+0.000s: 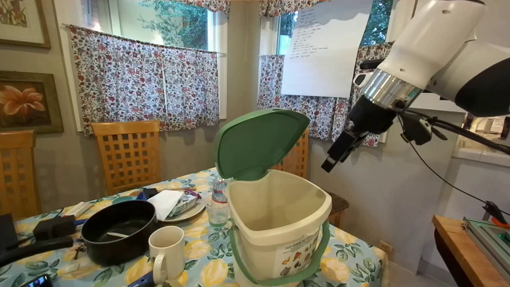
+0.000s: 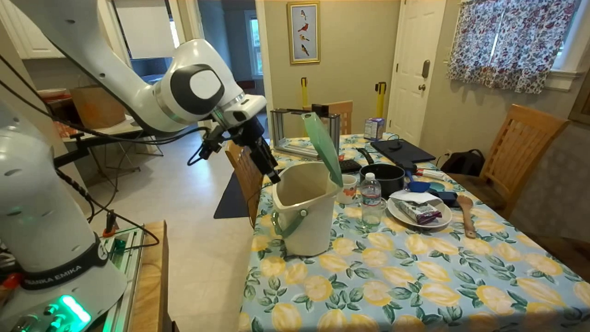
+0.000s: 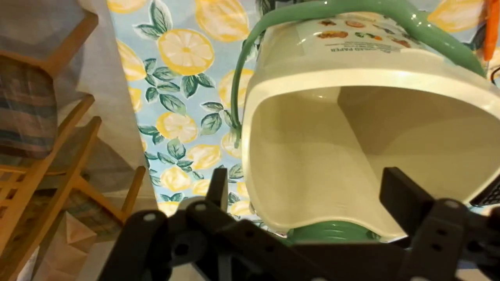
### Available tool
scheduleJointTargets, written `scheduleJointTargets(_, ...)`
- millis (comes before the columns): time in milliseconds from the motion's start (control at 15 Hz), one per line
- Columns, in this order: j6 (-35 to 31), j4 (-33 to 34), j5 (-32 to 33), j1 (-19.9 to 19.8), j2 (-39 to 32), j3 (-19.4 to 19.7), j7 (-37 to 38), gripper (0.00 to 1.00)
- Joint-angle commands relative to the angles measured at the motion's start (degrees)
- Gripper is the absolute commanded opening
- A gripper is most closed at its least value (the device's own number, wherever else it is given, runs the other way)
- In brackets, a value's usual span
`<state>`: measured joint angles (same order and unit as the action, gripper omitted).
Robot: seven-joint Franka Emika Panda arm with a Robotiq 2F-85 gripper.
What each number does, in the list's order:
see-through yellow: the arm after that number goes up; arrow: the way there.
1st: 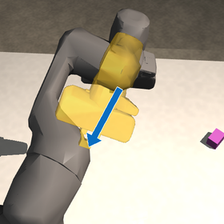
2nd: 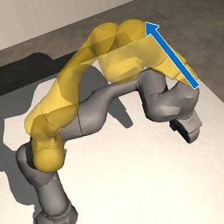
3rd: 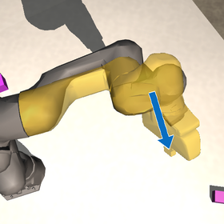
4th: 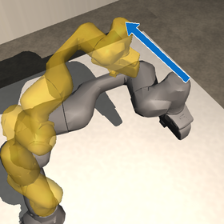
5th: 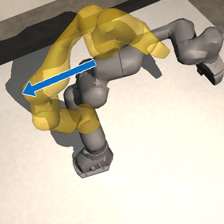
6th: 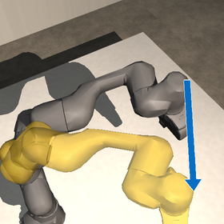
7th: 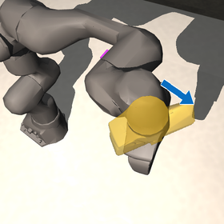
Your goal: Open the trash can and rotate it 90 degrees counterclockwise
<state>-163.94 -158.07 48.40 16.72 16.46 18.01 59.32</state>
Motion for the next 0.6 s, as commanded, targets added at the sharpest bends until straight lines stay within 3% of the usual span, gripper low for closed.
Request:
scheduleJointTargets(0, -1.9, 0.2, -4.1, 1.2, -3.0, 3.3, -3.2, 1.0)
scheduleJointTargets(267, -4.2, 1.3, -5.6, 1.0, -7.3, 4.9, -2.2, 1.0)
scheduleJointTargets(533, -9.6, 1.8, -12.6, 2.9, -12.2, 7.0, -4.2, 1.0)
